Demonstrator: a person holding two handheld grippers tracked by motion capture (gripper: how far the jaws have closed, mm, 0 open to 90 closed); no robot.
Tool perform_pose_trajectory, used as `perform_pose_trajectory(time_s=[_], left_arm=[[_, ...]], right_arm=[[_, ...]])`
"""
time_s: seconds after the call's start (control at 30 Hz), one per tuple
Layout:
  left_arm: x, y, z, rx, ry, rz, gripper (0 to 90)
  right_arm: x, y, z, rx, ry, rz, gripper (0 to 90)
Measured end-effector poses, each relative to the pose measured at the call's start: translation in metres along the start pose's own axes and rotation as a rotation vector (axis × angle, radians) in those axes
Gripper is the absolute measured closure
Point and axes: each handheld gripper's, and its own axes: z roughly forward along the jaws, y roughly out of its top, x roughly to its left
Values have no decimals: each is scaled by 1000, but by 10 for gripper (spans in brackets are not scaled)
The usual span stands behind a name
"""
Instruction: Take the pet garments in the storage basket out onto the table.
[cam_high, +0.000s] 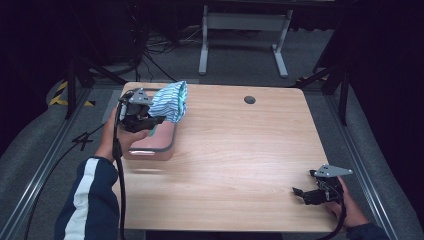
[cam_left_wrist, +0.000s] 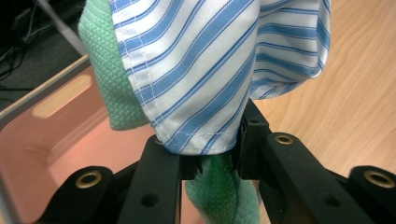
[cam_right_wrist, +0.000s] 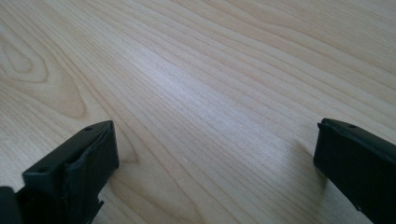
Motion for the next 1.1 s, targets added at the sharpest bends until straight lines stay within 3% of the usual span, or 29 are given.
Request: perform_pose_trajectory(time_s=[0.4,0.57,0.7,1.1], left_arm=[[-34,25,26,17,-73,95,747],[-46,33,38,26,-103,116,747],[-61,42,56,52,-138,158,747],[-88,52,98,104,-200,192,746]], right_arm=[[0,0,0,0,0,0,3],[0,0,0,0,0,1,3],[0,0,0,0,0,0,3],[0,0,0,0,0,0,3]])
